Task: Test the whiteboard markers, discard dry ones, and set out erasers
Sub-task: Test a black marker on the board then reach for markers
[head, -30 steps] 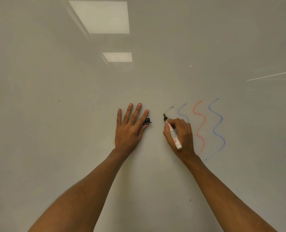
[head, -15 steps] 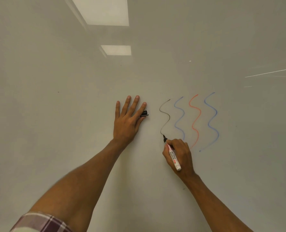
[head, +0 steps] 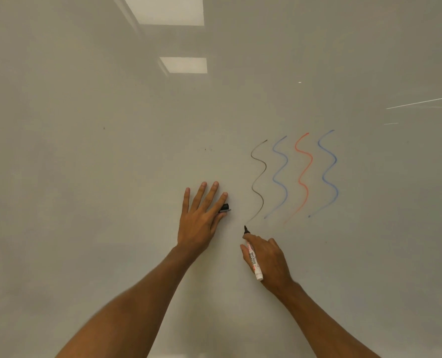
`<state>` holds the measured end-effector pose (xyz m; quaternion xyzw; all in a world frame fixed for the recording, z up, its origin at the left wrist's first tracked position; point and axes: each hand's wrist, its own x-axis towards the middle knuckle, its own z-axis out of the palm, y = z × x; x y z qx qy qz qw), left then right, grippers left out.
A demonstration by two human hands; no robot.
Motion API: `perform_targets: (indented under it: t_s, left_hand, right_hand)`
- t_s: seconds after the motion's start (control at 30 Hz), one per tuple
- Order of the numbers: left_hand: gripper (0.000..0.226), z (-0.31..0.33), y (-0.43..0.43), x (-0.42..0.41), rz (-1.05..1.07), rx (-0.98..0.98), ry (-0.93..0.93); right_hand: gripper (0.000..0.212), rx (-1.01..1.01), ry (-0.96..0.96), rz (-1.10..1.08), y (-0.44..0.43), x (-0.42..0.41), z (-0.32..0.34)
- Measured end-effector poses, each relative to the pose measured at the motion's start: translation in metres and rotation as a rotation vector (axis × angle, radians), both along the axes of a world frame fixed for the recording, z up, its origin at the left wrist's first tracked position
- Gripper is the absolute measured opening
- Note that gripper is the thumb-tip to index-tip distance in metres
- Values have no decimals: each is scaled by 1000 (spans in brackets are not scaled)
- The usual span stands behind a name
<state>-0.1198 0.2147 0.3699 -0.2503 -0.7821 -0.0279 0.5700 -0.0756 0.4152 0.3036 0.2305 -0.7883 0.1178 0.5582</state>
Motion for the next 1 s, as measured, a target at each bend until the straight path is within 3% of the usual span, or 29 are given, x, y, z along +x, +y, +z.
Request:
perform_targets:
  t_s: [0.07, 0.27, 0.4, 0.53, 0.73, 1.0]
  left_hand:
    - [50, -29, -5, 7, 2, -20, -29]
    - [50, -101, -19, 29, 57, -72, -169]
    - [49, -130, -27, 39, 90, -90, -263]
    - [48, -154, -35, 50, 112, -125, -344]
    - [50, -188, -49, 63, 151, -184, -487]
    - [49, -211, -59, 78, 156, -217, -612]
  right_hand:
    - [19, 91, -6, 20, 1, 6, -7]
    - [58, 168, -267, 125, 3, 18, -42]
    - [35, 31, -508, 247, -5, 37, -65]
    - [15, 29, -584, 239, -10, 43, -87]
    - [23, 67, -787, 81, -12, 46, -110]
    - [26, 187, -802, 118, -29, 47, -126]
